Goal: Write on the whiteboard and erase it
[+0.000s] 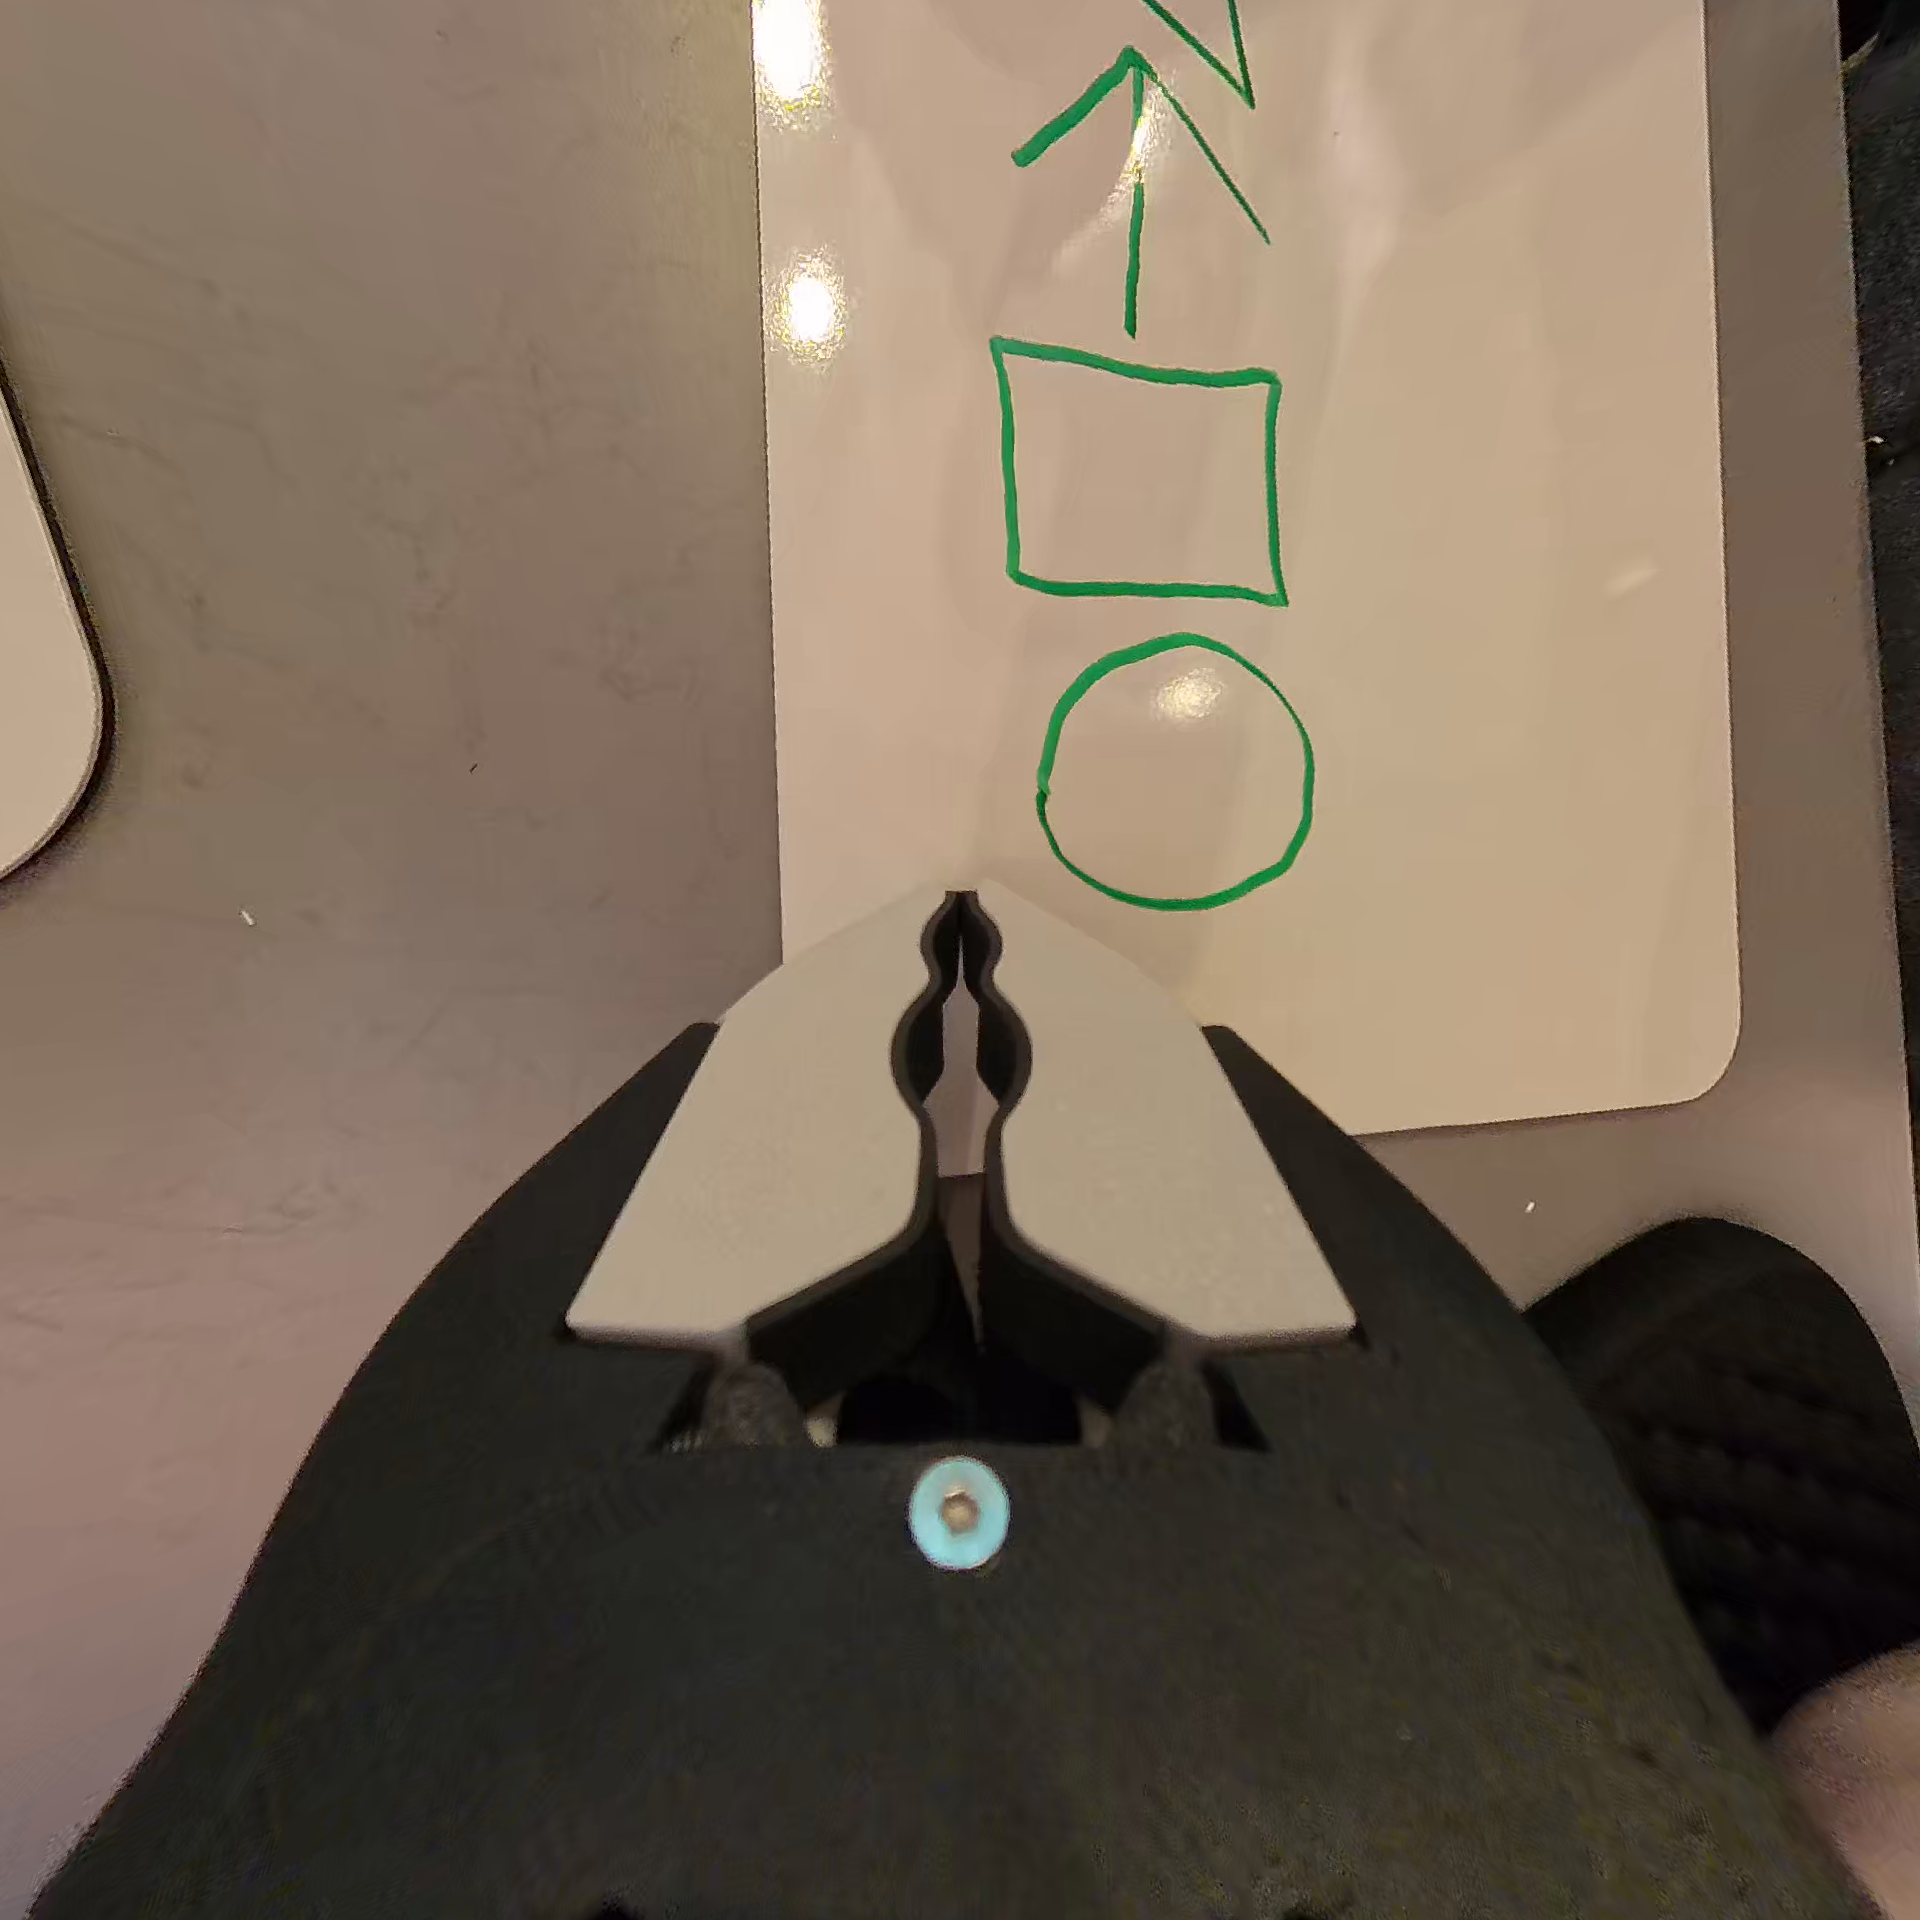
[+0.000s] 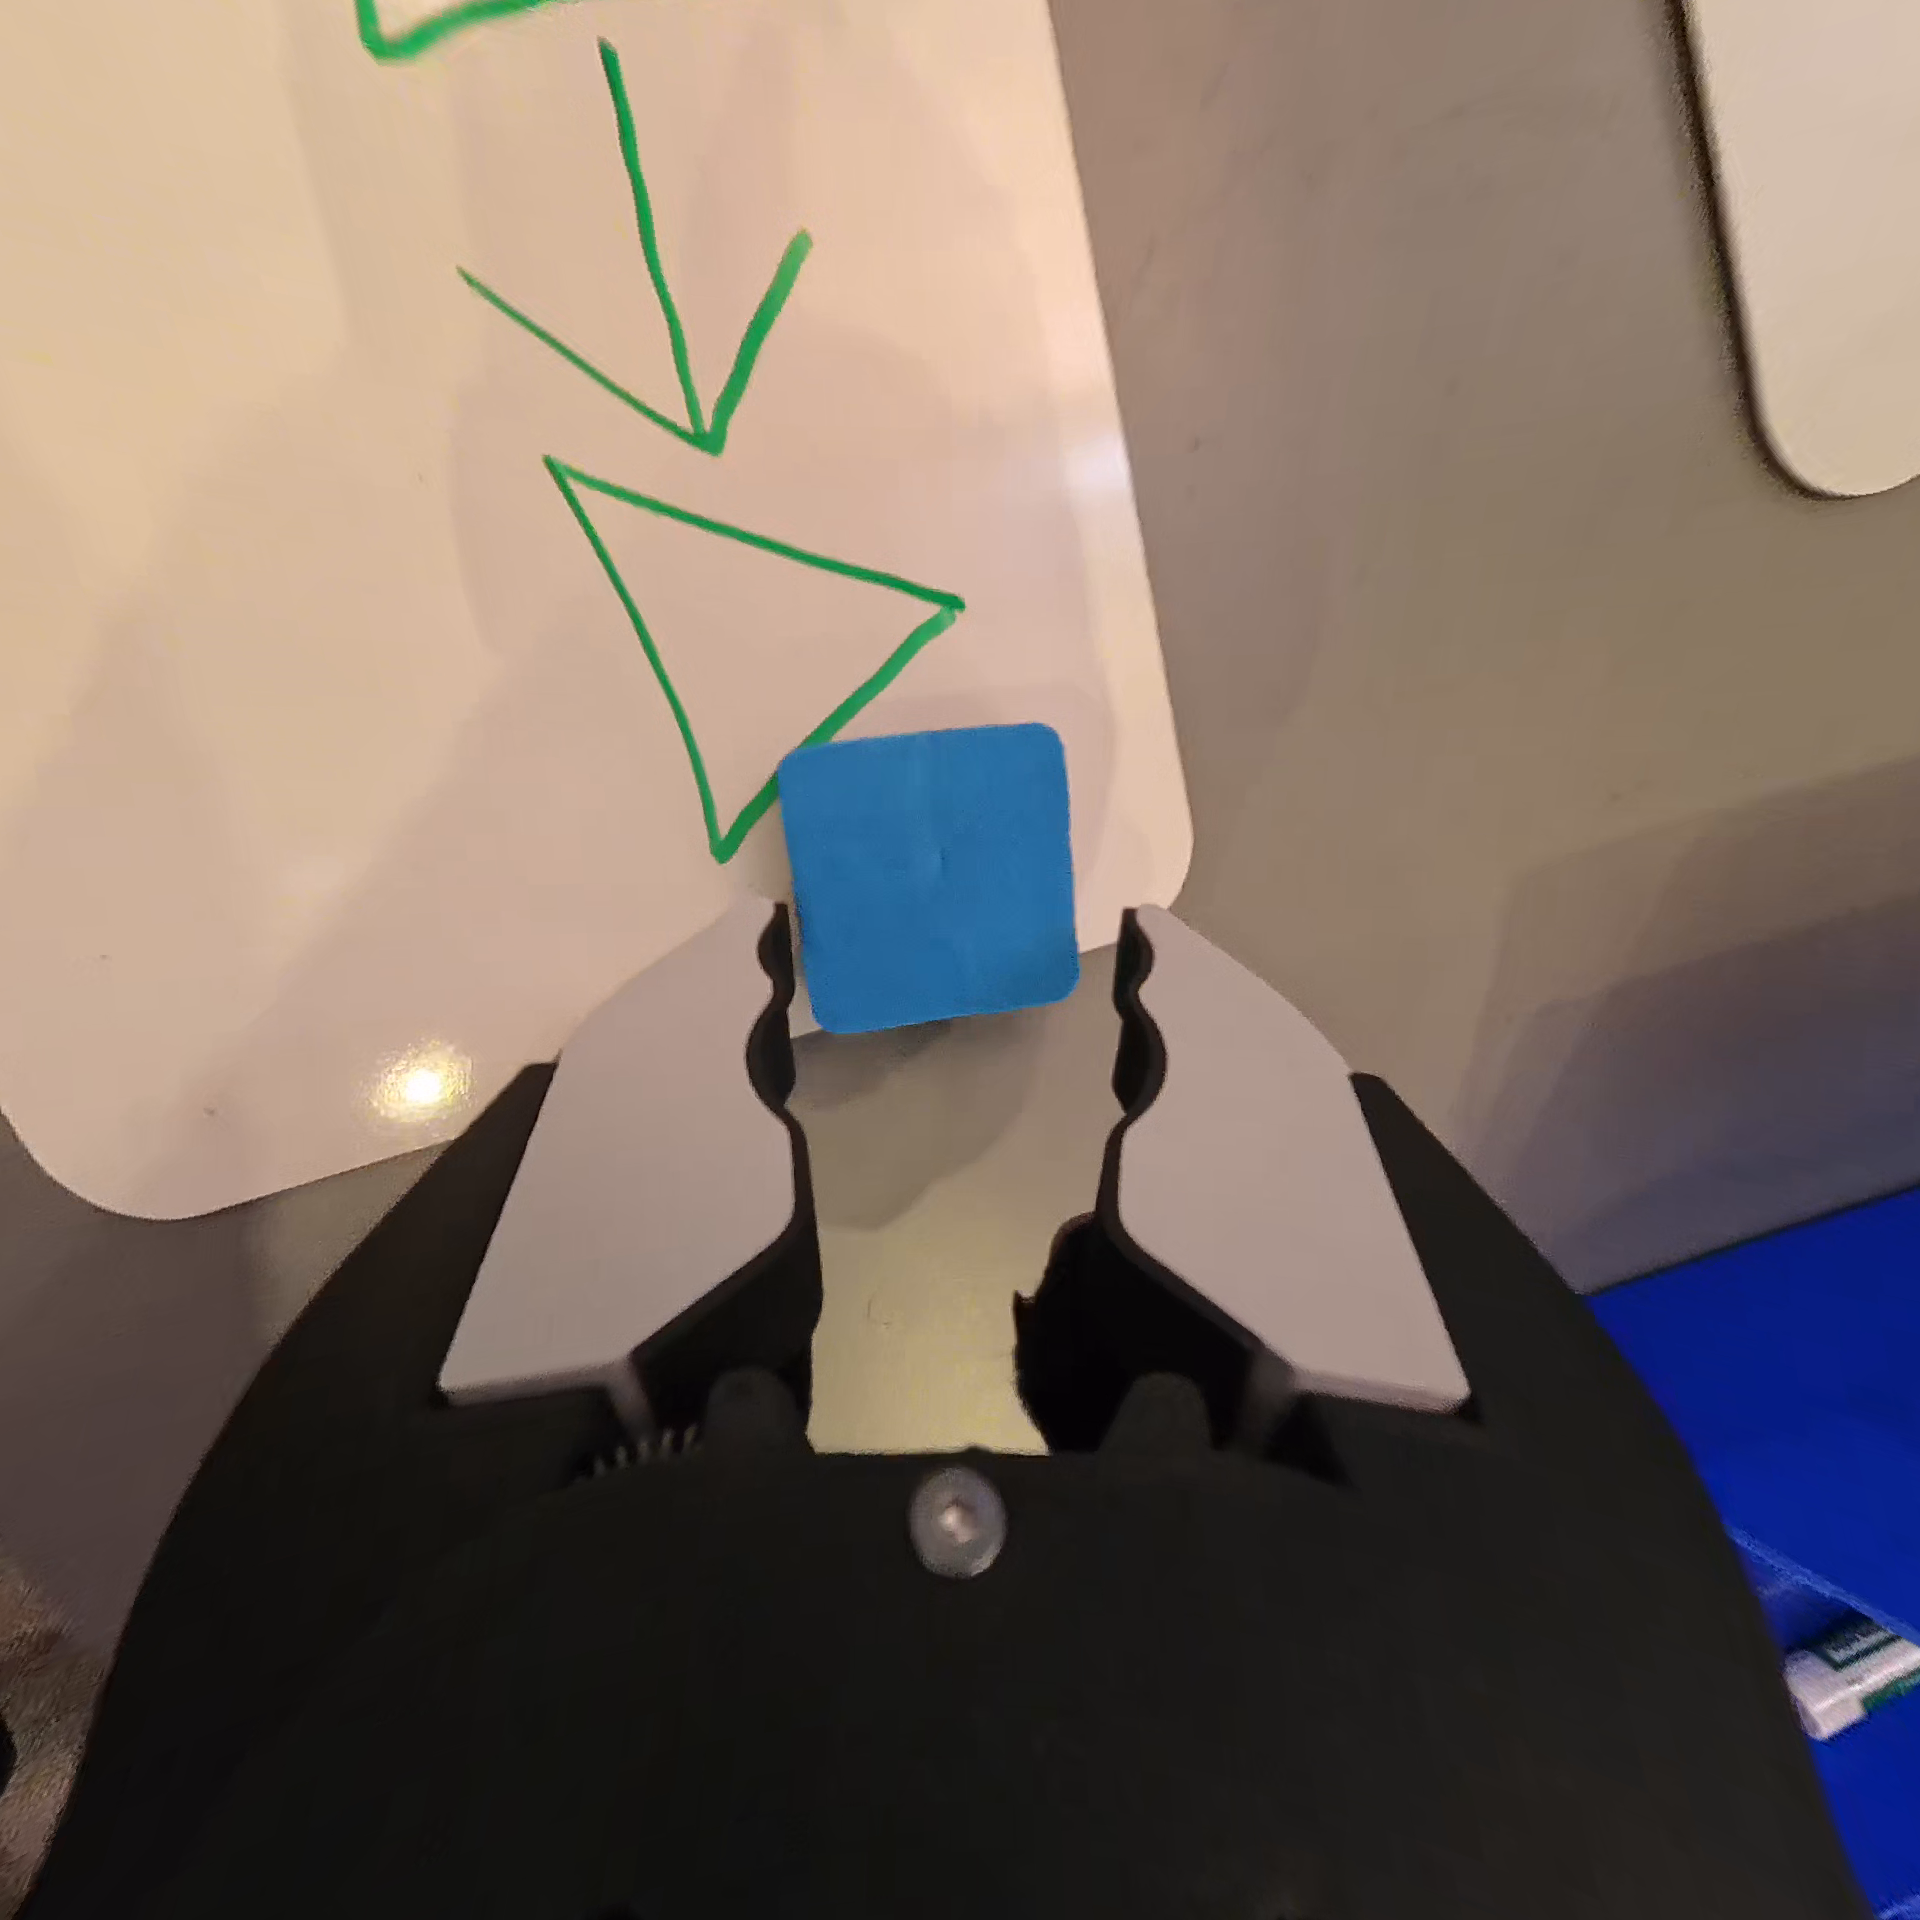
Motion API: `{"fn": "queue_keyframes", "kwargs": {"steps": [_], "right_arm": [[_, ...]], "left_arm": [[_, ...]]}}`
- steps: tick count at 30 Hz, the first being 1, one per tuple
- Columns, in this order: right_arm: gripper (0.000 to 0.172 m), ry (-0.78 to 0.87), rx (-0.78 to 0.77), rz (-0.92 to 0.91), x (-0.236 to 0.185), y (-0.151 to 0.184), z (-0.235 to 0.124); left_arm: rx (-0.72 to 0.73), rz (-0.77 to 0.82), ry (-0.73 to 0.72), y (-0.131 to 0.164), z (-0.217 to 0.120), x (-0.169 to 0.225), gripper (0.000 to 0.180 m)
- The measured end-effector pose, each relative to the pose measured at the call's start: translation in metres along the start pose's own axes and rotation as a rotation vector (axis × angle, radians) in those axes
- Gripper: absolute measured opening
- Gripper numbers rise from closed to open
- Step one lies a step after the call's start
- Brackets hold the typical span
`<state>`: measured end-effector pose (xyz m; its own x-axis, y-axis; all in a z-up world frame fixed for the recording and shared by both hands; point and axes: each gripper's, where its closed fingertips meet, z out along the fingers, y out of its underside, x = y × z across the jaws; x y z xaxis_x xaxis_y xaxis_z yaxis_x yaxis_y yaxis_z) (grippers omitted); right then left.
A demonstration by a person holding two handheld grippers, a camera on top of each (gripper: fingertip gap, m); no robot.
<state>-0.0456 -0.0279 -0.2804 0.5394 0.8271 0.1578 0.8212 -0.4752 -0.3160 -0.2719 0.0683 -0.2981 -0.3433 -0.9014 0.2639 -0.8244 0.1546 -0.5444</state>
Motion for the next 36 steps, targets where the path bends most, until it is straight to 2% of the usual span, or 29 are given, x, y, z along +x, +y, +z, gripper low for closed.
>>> {"fn": "queue_keyframes", "kwargs": {"steps": [2,11,13,16,20,24,28,30,32,34,36], "right_arm": [[0.054,-0.005,-0.014,-0.006,-0.002,0.004,0.007],[0.053,-0.005,0.019,-0.037,-0.007,-0.011,0.012],[0.052,-0.034,-0.011,-0.078,-0.016,-0.007,0.009],[0.052,-0.016,-0.045,-0.044,-0.005,0.000,0.009],[0.052,-0.039,0.003,-0.088,-0.015,-0.021,0.014],[0.052,-0.053,-0.056,-0.096,-0.016,-0.006,0.009],[0.052,-0.051,-0.031,-0.118,-0.021,-0.024,0.014],[0.052,-0.075,-0.072,-0.161,-0.030,-0.014,0.009],[0.052,-0.059,-0.090,-0.129,-0.022,-0.005,0.008],[0.052,-0.043,-0.058,-0.093,-0.016,-0.015,0.012],[0.052,-0.073,-0.040,-0.143,-0.029,-0.024,0.013]], "left_arm": [[-0.002,0.001,0.002,0.000,0.000,0.001,0.000],[-0.024,0.002,-0.037,-0.005,0.003,-0.002,0.001],[-0.036,0.000,-0.049,-0.005,0.003,-0.002,0.001],[-0.024,-0.017,-0.043,-0.004,0.002,-0.003,0.001],[-0.013,-0.032,-0.037,-0.004,0.002,-0.003,0.001],[-0.017,-0.032,-0.043,-0.004,0.003,-0.004,0.001],[-0.015,-0.039,-0.045,-0.006,0.004,-0.004,0.001],[-0.018,-0.037,-0.052,-0.006,0.004,-0.004,0.001],[-0.021,-0.038,-0.053,-0.006,0.004,-0.004,0.001],[-0.019,-0.041,-0.047,-0.006,0.004,-0.004,0.001],[-0.014,-0.045,-0.045,-0.006,0.004,-0.003,0.001]]}}
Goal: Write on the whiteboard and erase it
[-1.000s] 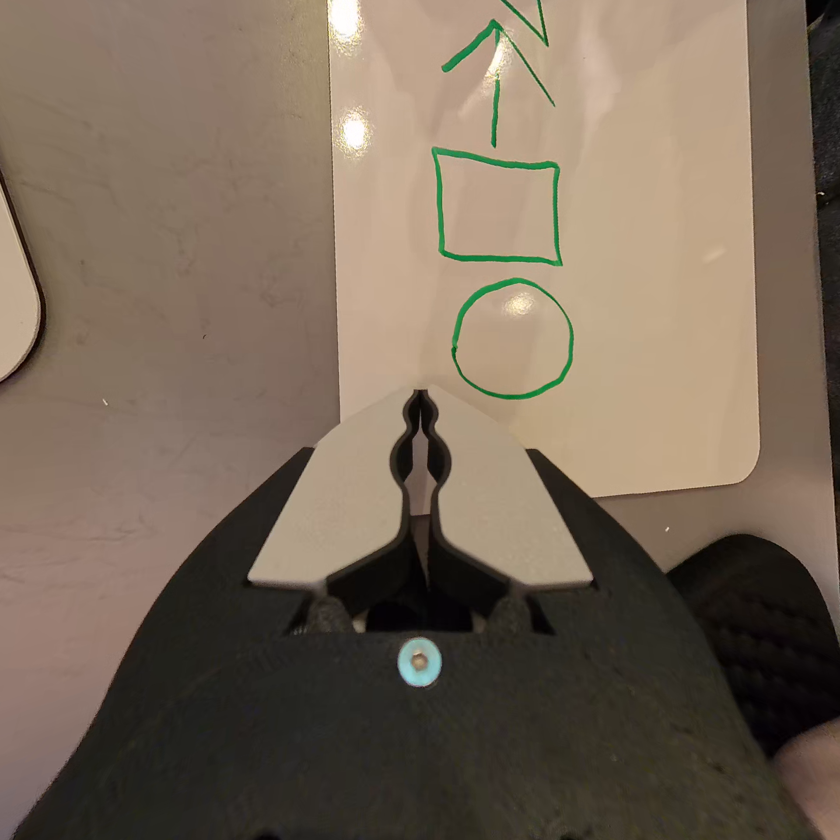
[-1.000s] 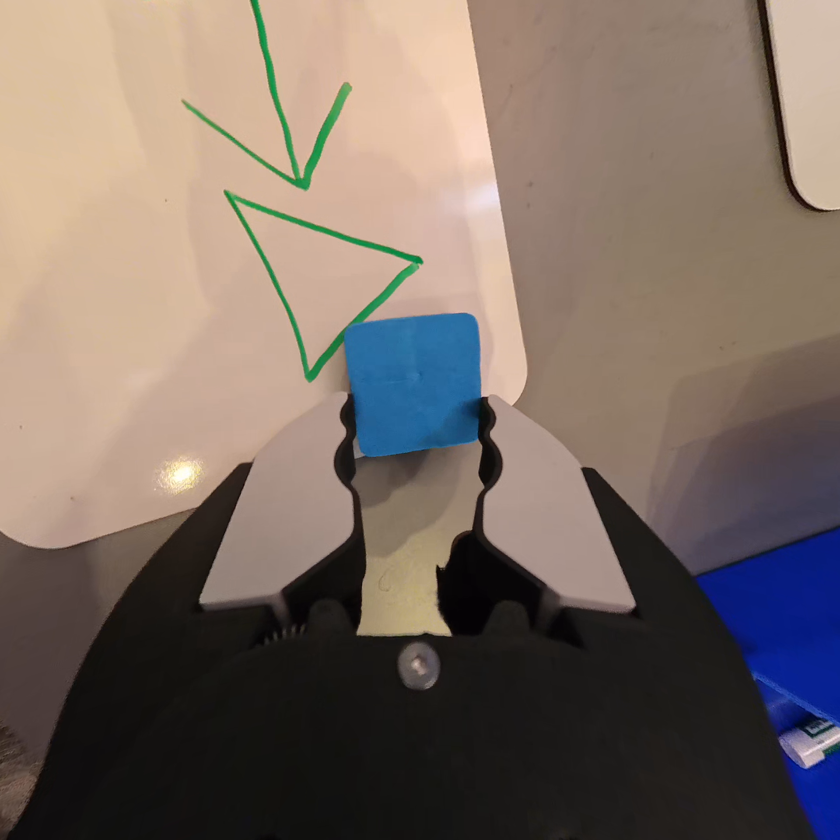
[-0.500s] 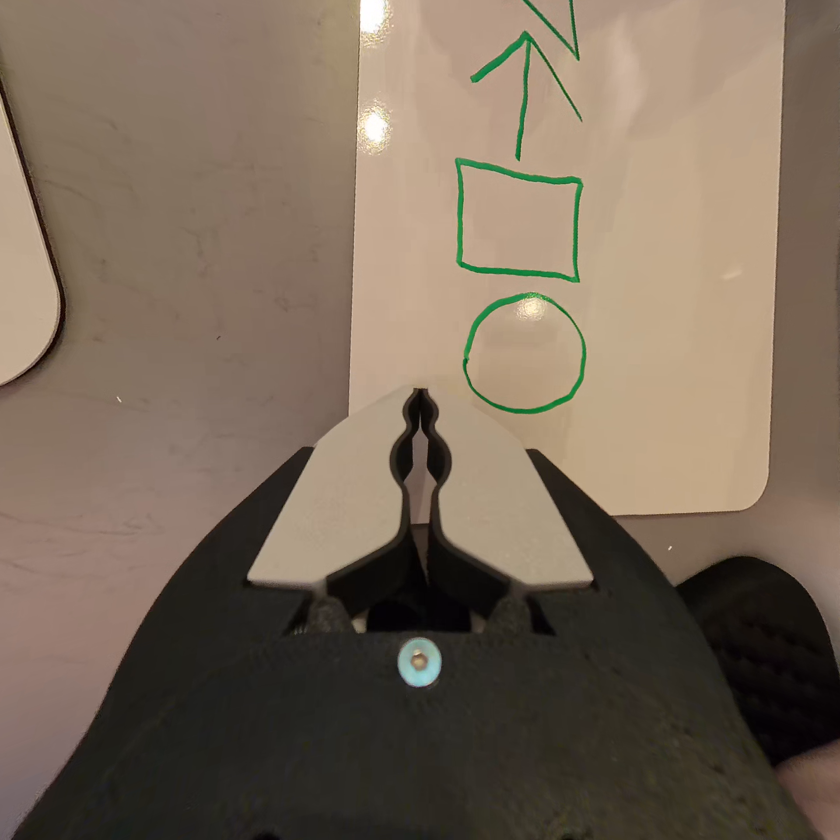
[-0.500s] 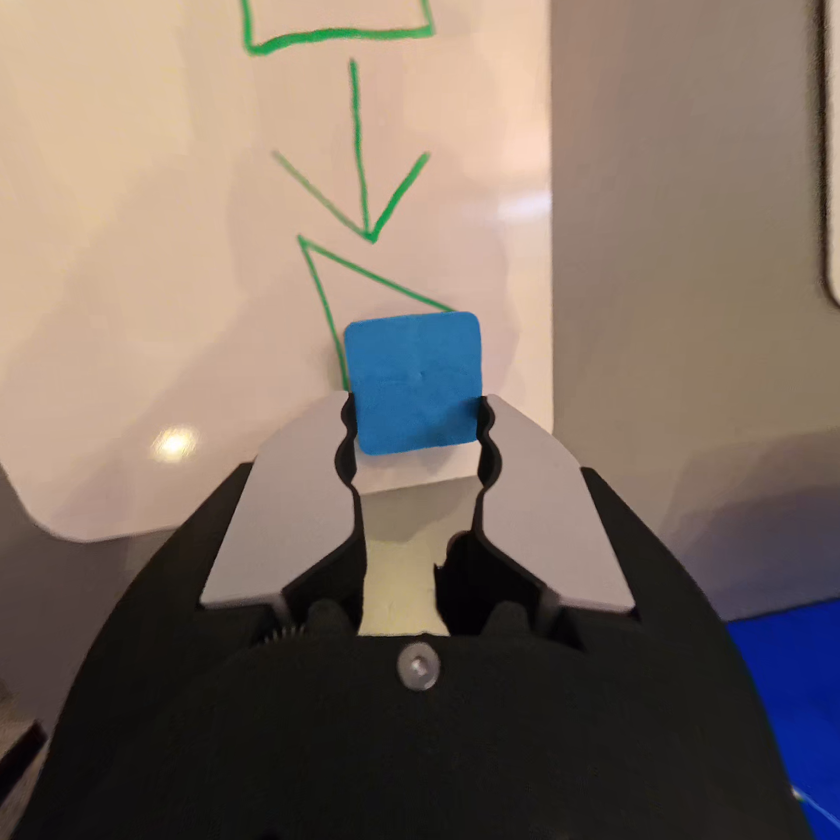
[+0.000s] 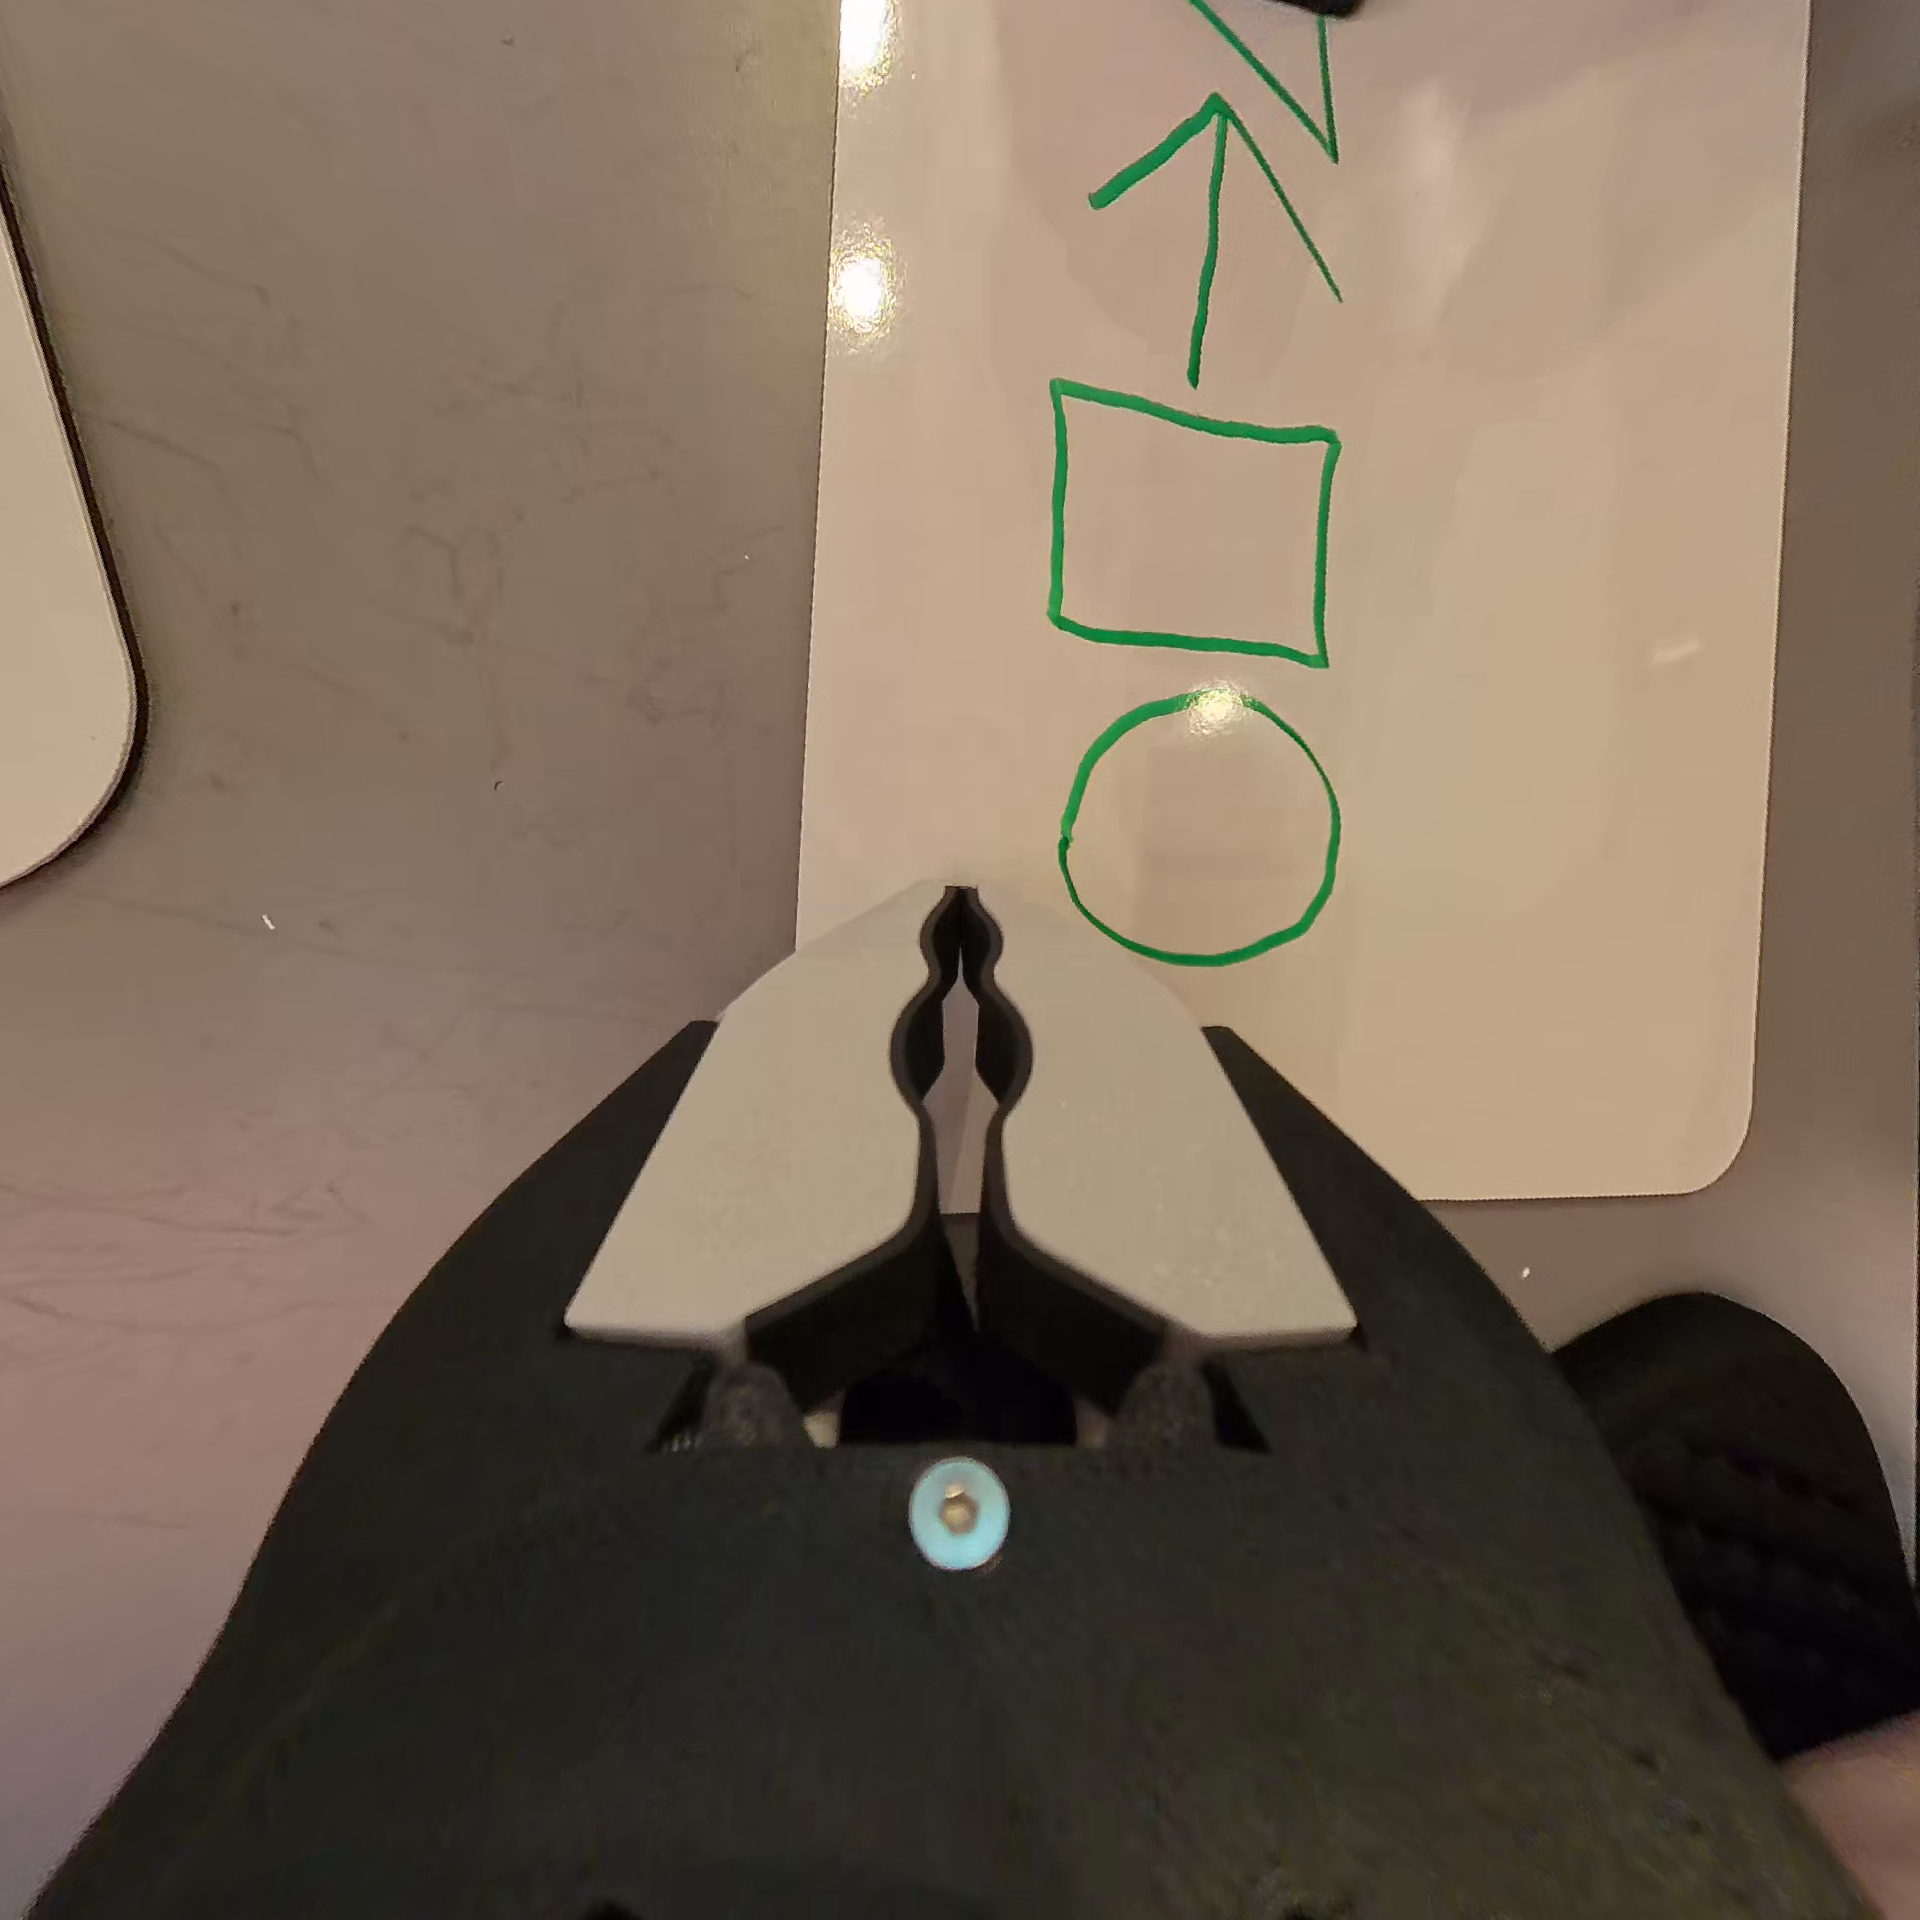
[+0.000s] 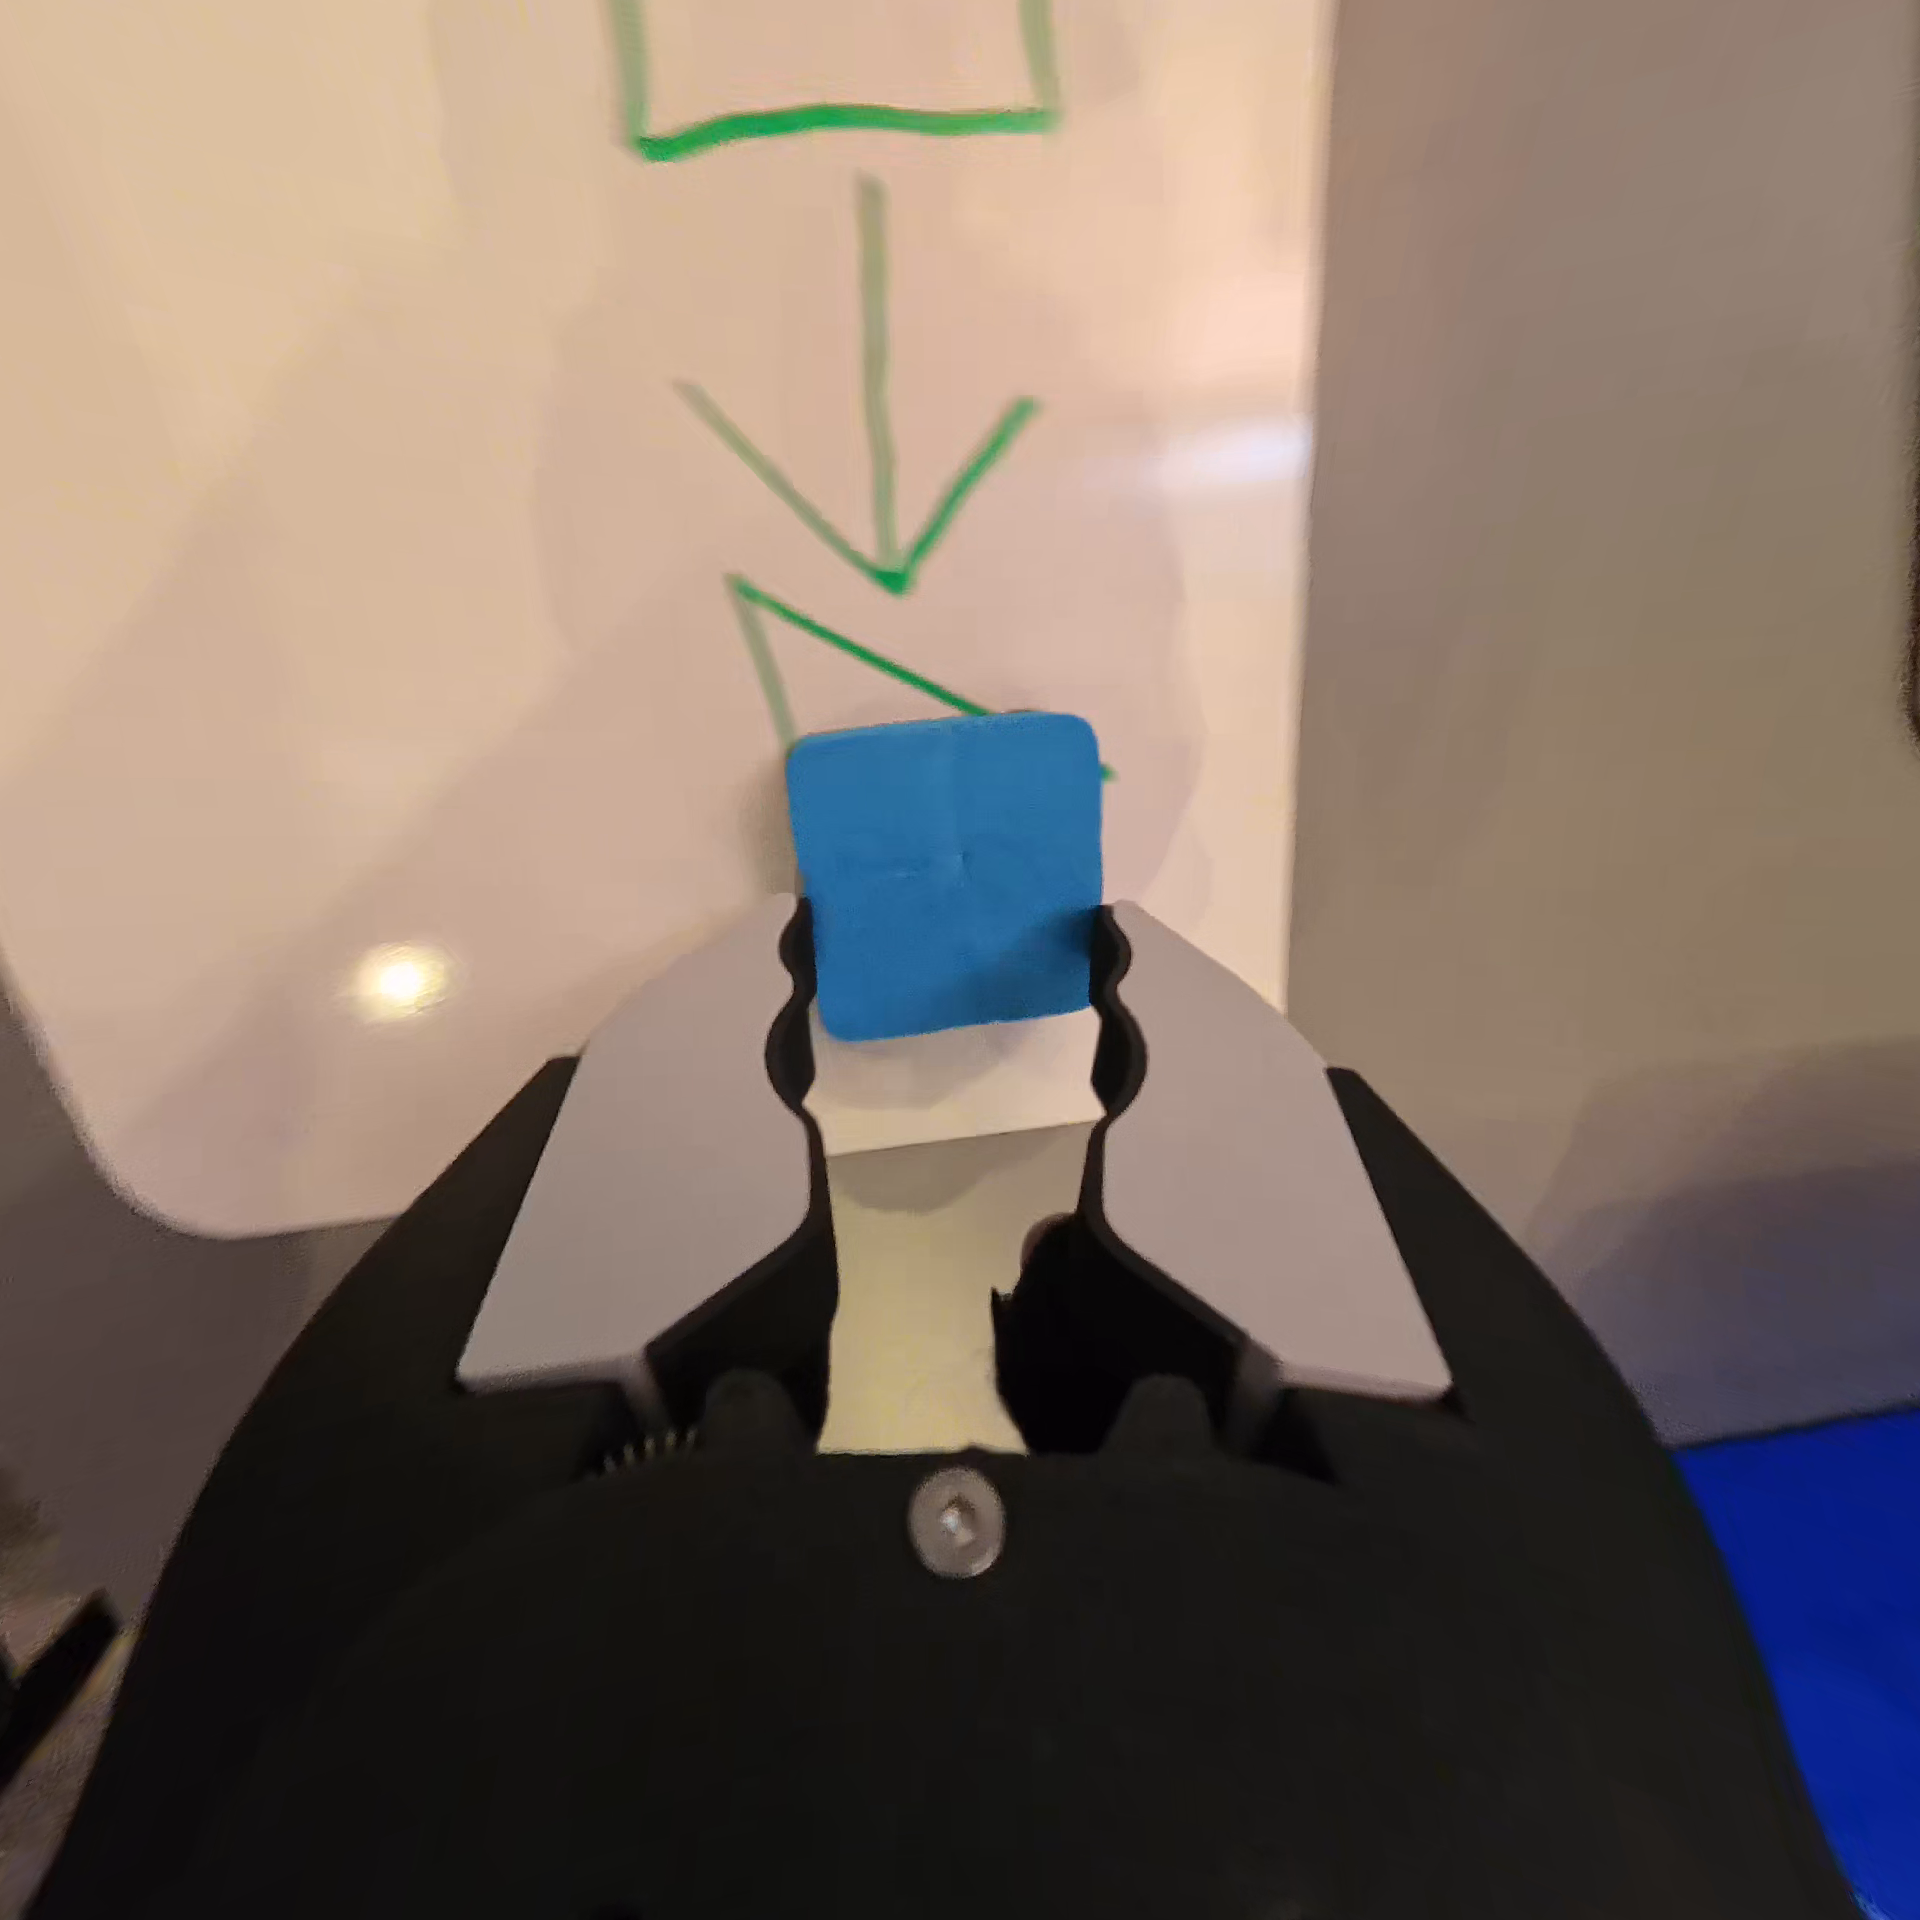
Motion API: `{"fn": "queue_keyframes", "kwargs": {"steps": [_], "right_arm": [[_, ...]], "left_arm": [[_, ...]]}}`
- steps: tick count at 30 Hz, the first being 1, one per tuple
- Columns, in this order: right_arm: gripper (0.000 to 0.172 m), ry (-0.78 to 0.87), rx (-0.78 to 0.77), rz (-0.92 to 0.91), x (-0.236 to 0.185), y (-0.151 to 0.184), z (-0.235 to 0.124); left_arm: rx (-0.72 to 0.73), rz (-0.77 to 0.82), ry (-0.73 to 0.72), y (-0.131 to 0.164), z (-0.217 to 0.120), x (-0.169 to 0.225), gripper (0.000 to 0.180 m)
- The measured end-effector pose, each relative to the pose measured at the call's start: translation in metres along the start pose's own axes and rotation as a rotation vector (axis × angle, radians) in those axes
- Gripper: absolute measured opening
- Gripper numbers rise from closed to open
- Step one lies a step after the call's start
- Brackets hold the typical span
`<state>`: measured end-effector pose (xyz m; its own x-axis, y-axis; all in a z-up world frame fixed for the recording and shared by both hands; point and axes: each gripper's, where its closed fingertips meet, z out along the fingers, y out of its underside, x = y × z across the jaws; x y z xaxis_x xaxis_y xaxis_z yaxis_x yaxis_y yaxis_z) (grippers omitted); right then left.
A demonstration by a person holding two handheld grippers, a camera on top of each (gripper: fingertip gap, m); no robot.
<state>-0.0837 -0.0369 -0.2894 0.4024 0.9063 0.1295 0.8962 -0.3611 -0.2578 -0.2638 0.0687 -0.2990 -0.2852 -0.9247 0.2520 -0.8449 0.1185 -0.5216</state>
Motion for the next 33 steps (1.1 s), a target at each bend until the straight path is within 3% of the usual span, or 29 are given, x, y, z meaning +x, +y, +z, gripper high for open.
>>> {"fn": "queue_keyframes", "kwargs": {"steps": [2,4,8,10,12,15,19,21,23,25,27,30,33], "right_arm": [[0.052,-0.033,-0.061,-0.055,-0.011,0.013,-0.005],[0.052,0.002,-0.096,0.009,0.006,0.024,-0.006],[0.052,-0.004,-0.033,-0.029,0.003,-0.008,0.003],[0.052,-0.039,-0.086,-0.072,-0.007,0.006,-0.002],[0.052,-0.008,-0.104,0.000,0.010,0.014,-0.002],[0.052,-0.004,-0.061,-0.021,0.009,-0.010,0.005],[0.052,-0.013,-0.123,-0.043,0.008,0.006,0.000],[0.052,0.000,-0.098,0.005,0.018,-0.004,0.004],[0.052,-0.011,-0.086,-0.079,0.008,-0.015,0.006],[0.052,-0.006,-0.116,-0.071,0.009,-0.007,0.004],[0.052,-0.010,-0.086,-0.038,0.013,-0.003,0.004],[0.052,-0.012,-0.099,-0.057,0.017,0.000,0.003],[0.052,-0.010,-0.079,-0.040,0.025,0.003,0.004]], "left_arm": [[0.002,-0.001,0.000,0.000,0.000,0.000,0.001],[0.002,-0.001,0.005,0.000,0.000,0.001,0.001],[0.006,-0.002,0.011,-0.001,0.001,0.002,0.001],[0.004,-0.001,0.007,-0.001,0.001,0.002,0.001],[0.004,0.000,0.012,-0.001,0.001,0.002,0.001],[0.010,-0.003,0.018,-0.002,0.002,0.003,0.001],[0.006,0.000,0.015,-0.001,0.001,0.004,0.001],[0.010,0.002,0.023,-0.002,0.002,0.004,0.001],[0.006,0.023,0.018,-0.002,0.001,0.005,0.001],[-0.018,0.055,0.023,0.001,0.000,0.008,0.000],[-0.012,0.078,0.080,-0.003,-0.003,0.022,0.001],[0.056,0.184,0.209,-0.032,-0.014,0.069,0.001],[-0.012,0.358,0.284,-0.045,0.004,0.125,0.000]]}}
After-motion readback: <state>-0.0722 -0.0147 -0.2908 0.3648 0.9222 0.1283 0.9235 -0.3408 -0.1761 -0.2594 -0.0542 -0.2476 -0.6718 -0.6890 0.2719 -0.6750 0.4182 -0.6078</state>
